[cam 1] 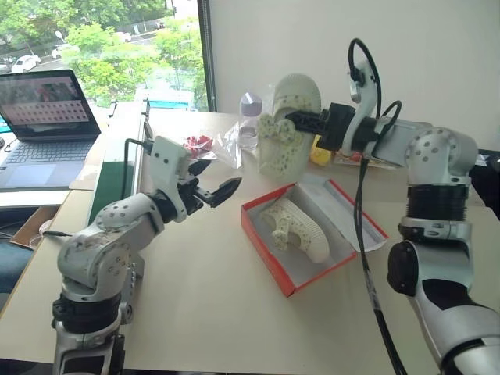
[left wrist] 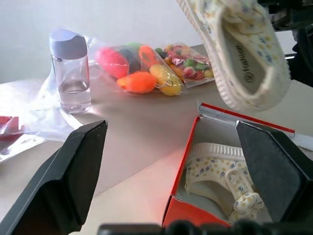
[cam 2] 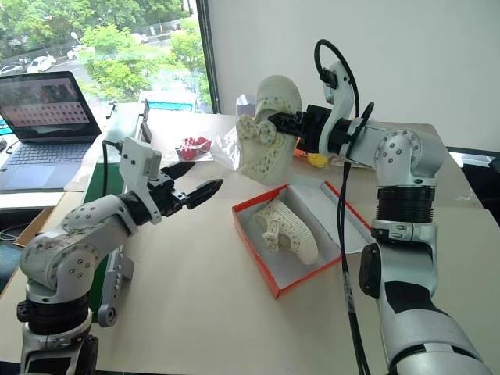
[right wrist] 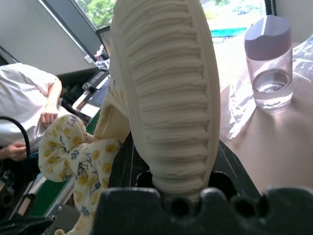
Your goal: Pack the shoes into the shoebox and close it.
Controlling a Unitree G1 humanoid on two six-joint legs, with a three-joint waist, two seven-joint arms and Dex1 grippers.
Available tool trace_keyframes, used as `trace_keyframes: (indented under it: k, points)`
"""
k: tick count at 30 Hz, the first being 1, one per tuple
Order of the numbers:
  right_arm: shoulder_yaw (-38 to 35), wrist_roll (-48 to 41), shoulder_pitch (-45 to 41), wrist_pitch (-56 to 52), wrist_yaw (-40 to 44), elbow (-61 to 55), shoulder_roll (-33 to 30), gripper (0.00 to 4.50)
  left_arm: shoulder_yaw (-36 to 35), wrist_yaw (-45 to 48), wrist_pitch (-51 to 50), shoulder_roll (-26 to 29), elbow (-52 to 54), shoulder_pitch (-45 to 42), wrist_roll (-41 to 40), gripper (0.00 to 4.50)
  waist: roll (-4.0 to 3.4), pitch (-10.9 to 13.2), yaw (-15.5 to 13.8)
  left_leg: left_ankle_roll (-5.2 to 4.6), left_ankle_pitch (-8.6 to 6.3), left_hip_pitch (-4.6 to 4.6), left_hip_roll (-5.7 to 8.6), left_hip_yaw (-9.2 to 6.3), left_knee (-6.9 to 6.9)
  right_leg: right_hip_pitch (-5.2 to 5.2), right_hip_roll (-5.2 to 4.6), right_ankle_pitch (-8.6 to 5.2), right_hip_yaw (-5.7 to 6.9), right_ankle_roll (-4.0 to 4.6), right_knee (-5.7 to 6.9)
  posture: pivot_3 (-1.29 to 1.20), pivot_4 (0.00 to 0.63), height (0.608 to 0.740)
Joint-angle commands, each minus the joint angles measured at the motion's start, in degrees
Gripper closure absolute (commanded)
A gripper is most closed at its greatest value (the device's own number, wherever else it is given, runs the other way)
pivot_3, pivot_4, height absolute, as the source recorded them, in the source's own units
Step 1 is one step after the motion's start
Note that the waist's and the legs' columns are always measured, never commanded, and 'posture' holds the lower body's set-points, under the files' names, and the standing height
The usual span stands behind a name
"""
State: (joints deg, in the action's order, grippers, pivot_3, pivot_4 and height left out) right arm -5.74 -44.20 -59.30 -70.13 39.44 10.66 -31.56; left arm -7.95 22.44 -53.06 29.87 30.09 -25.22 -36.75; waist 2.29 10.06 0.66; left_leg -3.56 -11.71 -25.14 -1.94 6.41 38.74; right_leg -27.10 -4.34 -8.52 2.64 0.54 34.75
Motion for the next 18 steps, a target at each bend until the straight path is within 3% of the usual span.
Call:
trace_keyframes:
  k: [1, 9, 18]
  points:
    - [4.1, -2.6, 2.5, -2.4, 10.2, -4.6, -4.1, 4.01, 0.2, 1.1, 2.1, 0.4, -0.3, -0.3, 0.7, 0.00, 0.00, 0.0, 0.0, -0.01, 0.00, 0.01, 0.01, 0.02, 0.00, 0.00, -0.02, 0.00, -0.01, 0.00, -0.01, 0.00, 0.150, 0.740]
    - [16.0, 2.9, 6.3, 4.0, 25.4, -2.0, -9.7, 4.01, 1.8, 1.1, 2.0, 0.1, 1.9, 2.0, 0.7, 0.00, 0.02, 0.0, 0.1, 0.00, -0.01, 0.02, 0.03, 0.07, 0.13, 0.00, -0.03, -0.01, -0.11, 0.02, 0.01, 0.00, 0.150, 0.740]
    - [22.5, 12.2, 2.8, 13.0, 35.5, 15.6, -4.8, 4.01, 0.8, -0.1, 1.3, -0.6, 3.7, 4.1, -0.3, 0.00, 0.03, 0.0, 0.0, 0.00, 0.00, 0.06, 0.05, 0.11, 0.16, 0.00, -0.02, 0.00, -0.17, 0.01, 0.07, 0.00, 0.150, 0.740]
